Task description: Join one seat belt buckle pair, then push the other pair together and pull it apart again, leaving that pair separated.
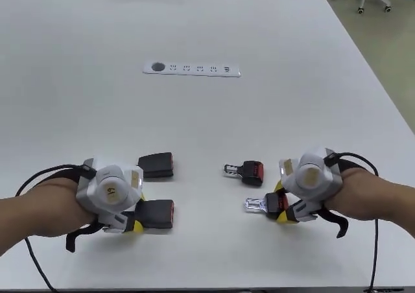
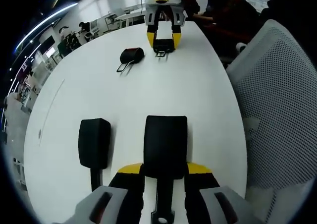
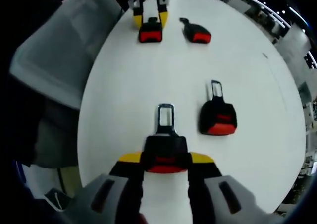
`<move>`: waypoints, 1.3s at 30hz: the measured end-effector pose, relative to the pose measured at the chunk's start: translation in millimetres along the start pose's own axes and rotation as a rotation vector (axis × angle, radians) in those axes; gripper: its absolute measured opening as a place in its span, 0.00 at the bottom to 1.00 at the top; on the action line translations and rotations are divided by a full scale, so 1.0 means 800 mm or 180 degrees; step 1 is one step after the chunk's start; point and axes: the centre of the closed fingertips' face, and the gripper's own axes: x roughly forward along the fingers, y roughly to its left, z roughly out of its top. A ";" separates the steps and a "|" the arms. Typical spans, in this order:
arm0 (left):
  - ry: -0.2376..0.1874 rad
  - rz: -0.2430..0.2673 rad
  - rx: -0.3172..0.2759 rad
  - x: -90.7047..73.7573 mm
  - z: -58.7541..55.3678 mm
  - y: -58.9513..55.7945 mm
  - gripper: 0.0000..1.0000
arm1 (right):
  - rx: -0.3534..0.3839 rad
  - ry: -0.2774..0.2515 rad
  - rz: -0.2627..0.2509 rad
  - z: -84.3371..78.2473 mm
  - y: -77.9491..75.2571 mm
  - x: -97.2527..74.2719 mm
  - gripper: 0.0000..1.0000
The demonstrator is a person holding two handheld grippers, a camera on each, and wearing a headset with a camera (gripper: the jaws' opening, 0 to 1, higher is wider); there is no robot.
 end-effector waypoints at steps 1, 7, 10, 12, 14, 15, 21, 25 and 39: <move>-0.0030 0.0004 -0.0031 -0.001 0.000 0.001 0.32 | 0.0011 -0.0014 -0.0005 0.001 0.000 0.000 0.34; -0.0057 0.0002 -0.0047 0.000 0.000 0.001 0.32 | 0.0028 -0.0013 -0.0021 0.001 0.000 0.000 0.34; -0.0044 -0.0009 -0.0047 0.001 -0.001 0.002 0.31 | 0.0031 -0.0028 -0.0026 0.006 0.003 0.001 0.34; -0.0039 -0.0018 -0.0054 0.001 -0.001 0.001 0.31 | 0.0020 -0.0053 -0.0030 0.011 0.006 0.003 0.34; -0.0041 -0.0026 -0.0061 0.001 -0.001 0.001 0.31 | 0.0037 -0.0075 -0.0040 0.017 0.008 0.005 0.34; -0.0041 -0.0025 -0.0065 0.001 -0.001 0.001 0.31 | 0.0039 -0.0098 -0.0044 0.021 0.010 0.006 0.34; -0.0044 0.0007 -0.0102 0.000 -0.001 0.001 0.31 | 0.0054 -0.0212 -0.0054 0.045 0.018 0.013 0.34; -0.0025 -0.0001 -0.0066 0.000 0.000 0.000 0.31 | 0.0060 -0.0294 -0.0052 0.061 0.023 0.018 0.34; -0.0025 -0.0025 -0.0032 -0.001 0.001 0.000 0.31 | -0.0007 -0.0499 -0.0039 0.125 0.033 0.037 0.34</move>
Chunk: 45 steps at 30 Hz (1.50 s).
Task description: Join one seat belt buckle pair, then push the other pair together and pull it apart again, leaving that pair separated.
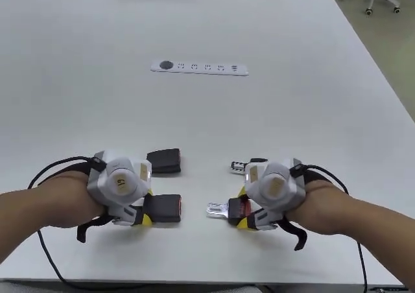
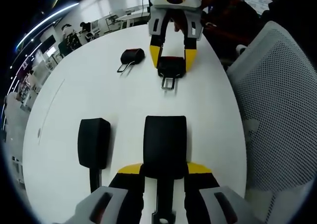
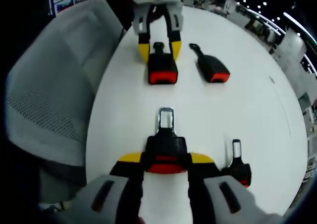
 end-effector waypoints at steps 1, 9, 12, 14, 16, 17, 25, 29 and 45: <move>0.0001 -0.0002 0.0000 0.000 0.000 0.000 0.31 | -0.0012 -0.0005 0.0005 0.003 0.000 0.002 0.34; 0.0050 -0.0042 0.0078 0.001 0.001 -0.001 0.31 | -0.0037 -0.0049 0.0027 0.031 0.003 0.016 0.34; 0.0073 -0.0055 0.0102 0.001 0.001 -0.001 0.31 | -0.0069 -0.0030 0.0038 0.036 0.003 0.019 0.34; 0.0089 -0.0056 0.0111 0.001 0.002 -0.001 0.31 | -0.0095 -0.0035 0.0068 0.040 0.004 0.021 0.34; 0.0097 -0.0059 0.0120 0.000 0.002 -0.002 0.31 | -0.0109 -0.0022 0.0078 0.043 0.004 0.023 0.34; 0.0095 -0.0062 0.0117 0.000 0.002 -0.002 0.31 | -0.0121 -0.0015 0.0082 0.044 0.004 0.023 0.34; 0.0112 -0.0061 0.0122 0.001 0.001 -0.001 0.31 | -0.0131 -0.0028 0.0087 0.049 0.005 0.026 0.34; 0.0126 -0.0069 0.0142 0.001 0.002 -0.001 0.31 | -0.0172 -0.0009 0.0067 0.051 0.005 0.025 0.34; 0.0118 -0.0099 0.0173 0.000 0.006 -0.002 0.31 | -0.0107 -0.0135 0.0060 0.062 0.004 0.032 0.33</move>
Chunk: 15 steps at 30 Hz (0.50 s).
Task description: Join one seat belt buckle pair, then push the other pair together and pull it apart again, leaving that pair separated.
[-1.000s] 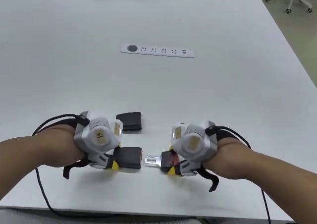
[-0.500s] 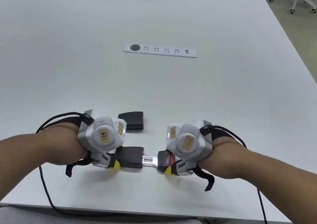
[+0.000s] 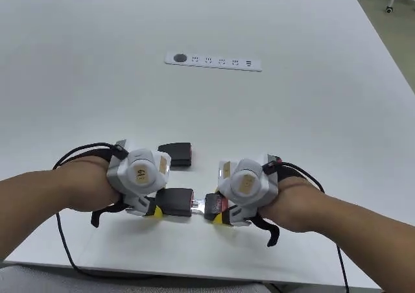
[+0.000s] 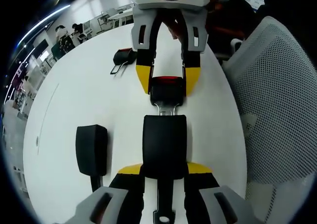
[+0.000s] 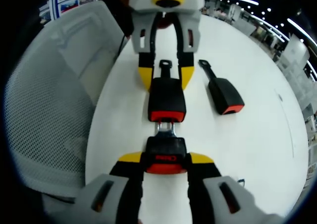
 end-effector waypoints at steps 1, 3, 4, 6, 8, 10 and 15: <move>-0.0003 -0.0008 -0.0003 0.000 0.000 0.001 0.31 | 0.0012 0.0006 0.0002 0.000 0.000 0.000 0.33; 0.0001 -0.0019 0.0004 0.001 -0.001 0.001 0.31 | 0.0017 0.0013 0.0000 0.001 0.000 0.001 0.32; 0.0004 -0.0021 0.0008 0.001 0.000 0.001 0.31 | 0.0035 0.0009 -0.0002 0.001 0.000 0.001 0.32; 0.0006 -0.0025 0.0008 0.001 -0.001 0.002 0.31 | 0.0055 0.0002 -0.0005 0.002 -0.001 0.001 0.32; -0.0001 -0.0026 0.0001 0.002 -0.001 0.002 0.30 | 0.0061 -0.0009 -0.0018 0.003 -0.002 0.002 0.32; -0.0009 -0.0025 -0.0018 0.003 -0.002 0.003 0.30 | 0.0065 -0.0011 -0.0018 0.005 -0.002 0.002 0.31; 0.0016 -0.0045 0.0004 0.003 -0.001 0.003 0.30 | 0.0025 0.0038 -0.0011 0.006 -0.003 0.003 0.31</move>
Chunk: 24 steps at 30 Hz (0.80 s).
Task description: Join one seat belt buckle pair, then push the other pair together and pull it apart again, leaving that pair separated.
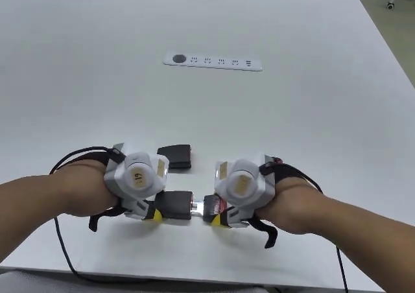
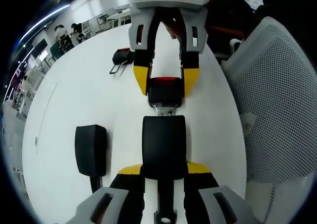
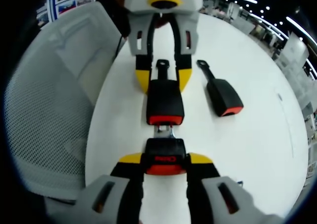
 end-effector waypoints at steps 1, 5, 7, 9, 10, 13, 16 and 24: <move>0.0012 -0.0009 0.0009 0.000 0.000 0.000 0.30 | -0.0012 0.0011 0.0003 0.000 0.000 0.000 0.31; 0.0027 -0.0033 0.0016 0.001 0.000 0.000 0.30 | -0.0025 0.0042 0.0005 0.001 -0.001 0.001 0.31; 0.0032 -0.0036 0.0008 0.001 0.000 0.000 0.30 | -0.0024 0.0052 0.0003 0.002 -0.001 0.001 0.31; 0.0044 -0.0036 0.0019 0.001 0.001 0.000 0.30 | -0.0014 0.0035 0.0009 0.006 0.001 0.001 0.30; 0.0052 -0.0037 0.0014 0.002 0.001 0.000 0.30 | -0.0010 0.0034 0.0004 0.008 0.001 0.003 0.30; 0.0067 -0.0038 0.0013 0.001 0.001 -0.001 0.30 | -0.0013 0.0004 0.0001 0.014 -0.002 0.007 0.30; 0.0056 -0.0043 0.0006 0.001 0.001 -0.001 0.30 | 0.0001 -0.0006 0.0014 0.014 -0.003 0.008 0.30; 0.0083 -0.0082 -0.0007 0.003 0.000 0.000 0.30 | 0.0026 -0.0015 0.0005 0.016 -0.002 0.008 0.30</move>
